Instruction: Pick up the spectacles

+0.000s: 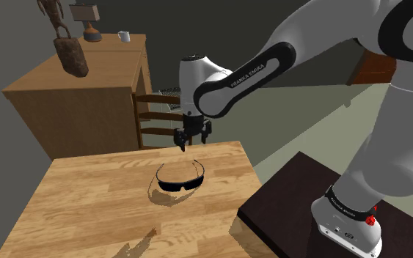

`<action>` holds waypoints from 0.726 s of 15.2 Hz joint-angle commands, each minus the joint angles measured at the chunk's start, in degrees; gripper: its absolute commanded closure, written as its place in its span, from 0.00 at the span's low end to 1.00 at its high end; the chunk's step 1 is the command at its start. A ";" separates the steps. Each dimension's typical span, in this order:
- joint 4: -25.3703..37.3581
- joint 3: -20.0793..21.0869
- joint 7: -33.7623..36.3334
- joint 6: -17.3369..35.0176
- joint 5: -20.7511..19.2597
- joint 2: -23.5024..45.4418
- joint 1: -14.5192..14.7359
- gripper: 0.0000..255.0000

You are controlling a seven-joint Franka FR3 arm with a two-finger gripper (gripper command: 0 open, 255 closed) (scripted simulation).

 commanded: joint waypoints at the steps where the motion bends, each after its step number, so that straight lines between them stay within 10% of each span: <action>1: 3.21 -0.14 2.10 0.81 -1.58 4.42 1.20 0.00; 11: 24.80 -2.72 8.94 0.59 -6.76 27.02 9.02 0.00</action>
